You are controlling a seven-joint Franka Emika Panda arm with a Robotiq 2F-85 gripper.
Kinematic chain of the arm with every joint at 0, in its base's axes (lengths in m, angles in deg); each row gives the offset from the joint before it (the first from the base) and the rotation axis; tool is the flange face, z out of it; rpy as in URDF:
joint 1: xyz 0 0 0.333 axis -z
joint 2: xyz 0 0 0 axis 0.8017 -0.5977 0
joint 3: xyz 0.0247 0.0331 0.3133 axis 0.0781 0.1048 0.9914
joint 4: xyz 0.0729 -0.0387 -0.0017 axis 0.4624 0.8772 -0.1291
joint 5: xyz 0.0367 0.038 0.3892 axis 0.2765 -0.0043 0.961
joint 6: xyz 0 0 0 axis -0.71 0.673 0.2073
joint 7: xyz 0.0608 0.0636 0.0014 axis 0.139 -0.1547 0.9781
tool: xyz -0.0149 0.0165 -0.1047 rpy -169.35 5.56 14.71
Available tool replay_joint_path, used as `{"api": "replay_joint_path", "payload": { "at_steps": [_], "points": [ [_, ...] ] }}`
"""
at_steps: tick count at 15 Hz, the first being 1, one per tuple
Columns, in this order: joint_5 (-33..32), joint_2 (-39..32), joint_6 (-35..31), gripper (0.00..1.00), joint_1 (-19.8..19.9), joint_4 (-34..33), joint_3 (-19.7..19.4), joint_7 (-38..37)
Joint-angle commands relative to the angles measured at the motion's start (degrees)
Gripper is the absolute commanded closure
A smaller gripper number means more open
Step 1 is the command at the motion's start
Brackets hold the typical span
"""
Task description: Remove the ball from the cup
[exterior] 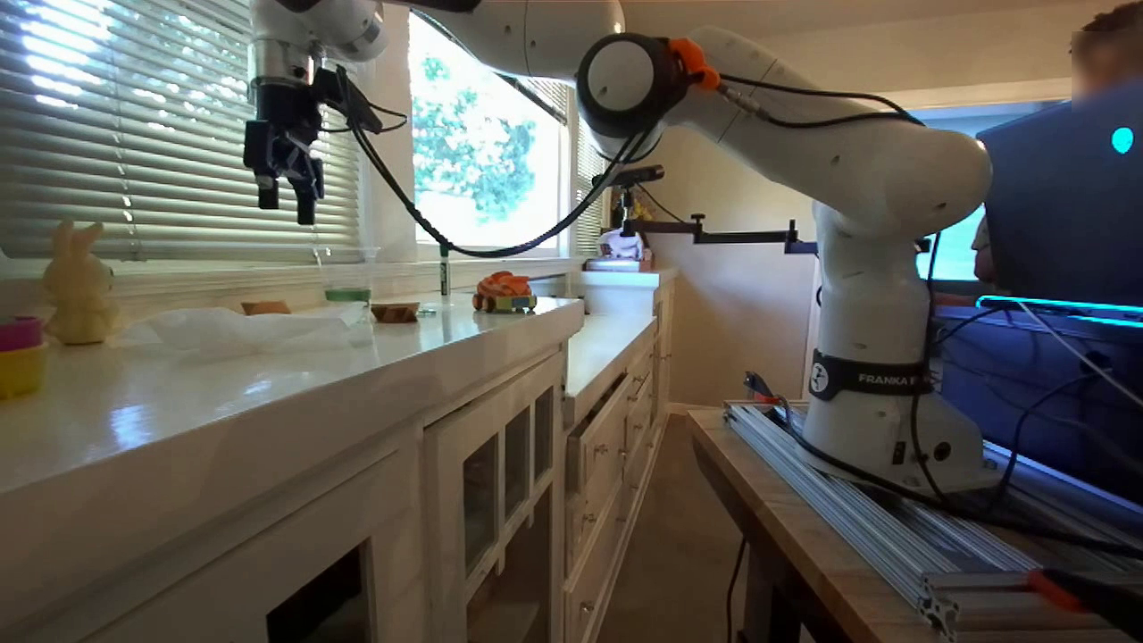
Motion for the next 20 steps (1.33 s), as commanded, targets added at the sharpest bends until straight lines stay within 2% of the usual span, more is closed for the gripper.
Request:
{"api": "replay_joint_path", "payload": {
  "at_steps": [1, 9, 15, 16, 20],
  "points": [
    [0.6, -0.3, 2.4, 0.00, -1.4, -0.9, 0.0, -4.2],
    [0.7, -0.7, 6.2, 0.00, -3.2, -0.8, 0.2, -6.9],
    [0.1, -2.1, 4.4, 0.00, -5.5, -1.5, 0.3, -6.5],
    [0.1, -1.9, 5.3, 0.00, -4.6, -1.3, 0.3, -5.6],
    [0.1, -2.1, 5.2, 0.00, -5.5, -1.2, 0.3, -5.7]
  ]
}}
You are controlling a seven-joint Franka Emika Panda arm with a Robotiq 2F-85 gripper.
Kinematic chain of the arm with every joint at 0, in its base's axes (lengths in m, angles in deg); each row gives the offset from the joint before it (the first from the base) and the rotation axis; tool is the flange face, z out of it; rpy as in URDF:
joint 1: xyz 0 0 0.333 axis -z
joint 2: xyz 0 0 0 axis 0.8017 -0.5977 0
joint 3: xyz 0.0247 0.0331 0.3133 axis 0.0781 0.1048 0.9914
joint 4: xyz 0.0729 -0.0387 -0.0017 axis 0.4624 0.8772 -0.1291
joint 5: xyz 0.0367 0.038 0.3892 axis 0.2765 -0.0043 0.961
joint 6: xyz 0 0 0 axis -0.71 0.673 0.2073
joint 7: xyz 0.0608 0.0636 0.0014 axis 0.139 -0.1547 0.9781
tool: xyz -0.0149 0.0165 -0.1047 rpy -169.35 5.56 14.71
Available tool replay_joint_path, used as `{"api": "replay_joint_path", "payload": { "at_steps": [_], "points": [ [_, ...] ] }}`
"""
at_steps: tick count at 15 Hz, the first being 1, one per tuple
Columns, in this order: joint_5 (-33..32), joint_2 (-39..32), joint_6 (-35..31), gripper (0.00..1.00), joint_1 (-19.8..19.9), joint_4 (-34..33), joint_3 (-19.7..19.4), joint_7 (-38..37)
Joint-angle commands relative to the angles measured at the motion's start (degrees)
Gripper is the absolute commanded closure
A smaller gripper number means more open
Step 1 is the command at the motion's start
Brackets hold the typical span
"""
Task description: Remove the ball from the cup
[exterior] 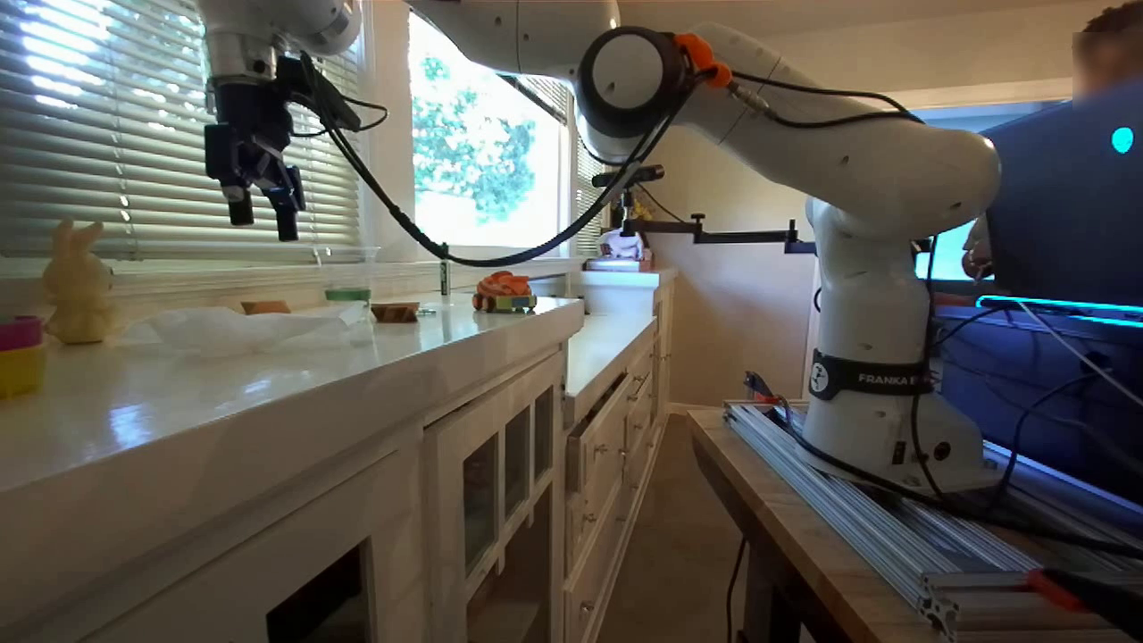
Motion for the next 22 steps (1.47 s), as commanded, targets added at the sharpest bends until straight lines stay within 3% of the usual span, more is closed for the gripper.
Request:
{"api": "replay_joint_path", "payload": {
  "at_steps": [1, 3, 7, 14, 22],
  "points": [
    [0.1, -0.6, 0.6, 0.00, -0.1, -1.2, -0.1, -0.1],
    [1.4, -0.6, 0.2, 0.00, 0.5, -1.4, 0.7, -0.1],
    [5.2, 0.2, -1.3, 0.00, 0.8, -0.9, 2.4, -8.4],
    [3.9, 2.1, 1.2, 0.00, -1.0, 0.4, 0.7, -20.5],
    [3.7, 0.7, 0.9, 0.00, -0.9, -1.1, 0.6, -19.2]
  ]
}}
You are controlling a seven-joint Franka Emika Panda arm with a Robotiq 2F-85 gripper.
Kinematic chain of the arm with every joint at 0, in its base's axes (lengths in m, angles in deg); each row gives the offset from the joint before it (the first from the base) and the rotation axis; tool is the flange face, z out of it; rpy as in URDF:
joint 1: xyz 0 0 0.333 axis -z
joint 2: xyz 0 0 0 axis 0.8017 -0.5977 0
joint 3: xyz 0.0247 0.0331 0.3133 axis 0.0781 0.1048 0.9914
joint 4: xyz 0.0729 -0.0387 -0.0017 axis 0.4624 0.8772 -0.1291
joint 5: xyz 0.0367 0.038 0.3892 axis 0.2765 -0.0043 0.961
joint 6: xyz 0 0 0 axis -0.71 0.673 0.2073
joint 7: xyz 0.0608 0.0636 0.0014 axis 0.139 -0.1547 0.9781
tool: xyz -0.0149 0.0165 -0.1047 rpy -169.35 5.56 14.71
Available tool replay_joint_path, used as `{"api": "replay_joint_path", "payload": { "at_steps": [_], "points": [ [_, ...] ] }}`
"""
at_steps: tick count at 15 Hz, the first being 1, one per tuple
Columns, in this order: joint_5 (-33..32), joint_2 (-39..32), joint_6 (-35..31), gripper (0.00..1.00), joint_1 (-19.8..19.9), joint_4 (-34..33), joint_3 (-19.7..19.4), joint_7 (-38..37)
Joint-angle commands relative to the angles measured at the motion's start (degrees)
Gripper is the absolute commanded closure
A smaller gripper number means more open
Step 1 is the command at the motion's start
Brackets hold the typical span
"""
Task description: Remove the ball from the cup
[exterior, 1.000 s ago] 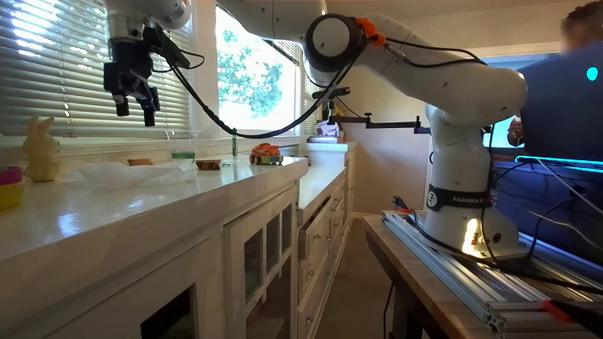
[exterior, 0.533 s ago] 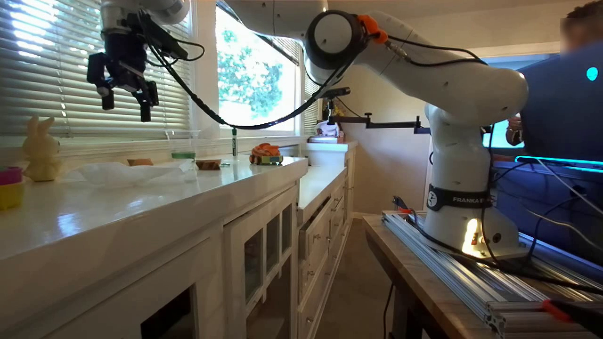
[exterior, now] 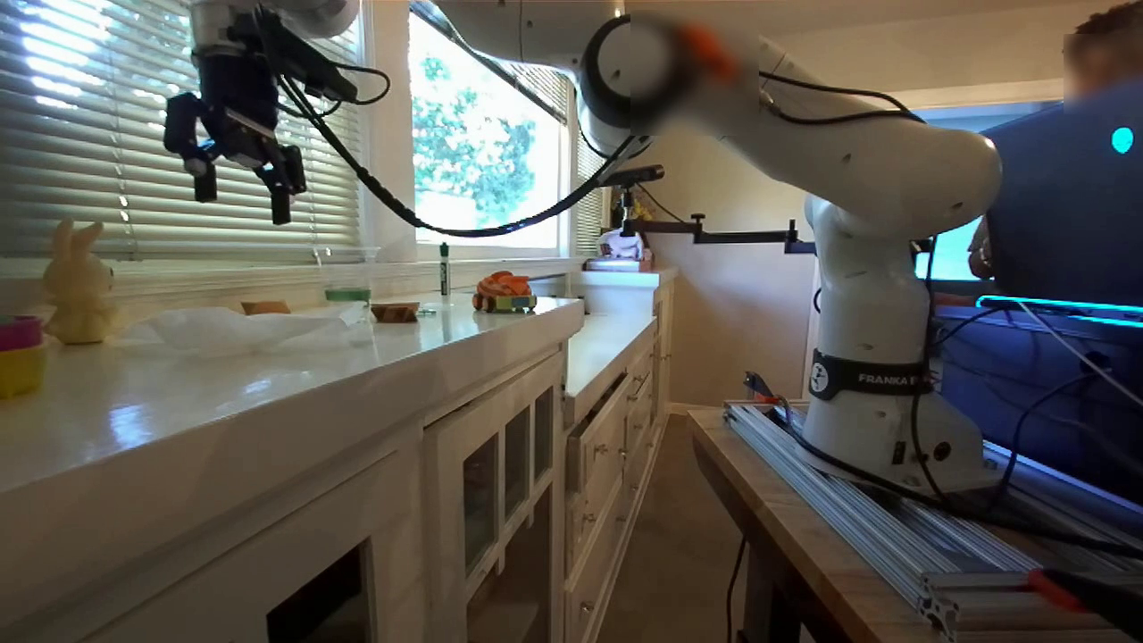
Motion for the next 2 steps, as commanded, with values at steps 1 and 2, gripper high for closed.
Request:
{"api": "replay_joint_path", "payload": {
  "at_steps": [1, 2],
  "points": [
    [0.4, -0.7, 0.6, 0.00, -0.1, -1.2, -0.5, 0.1],
    [0.4, -0.7, 0.6, 0.00, -0.1, -1.2, -0.5, 0.1]
  ]
}}
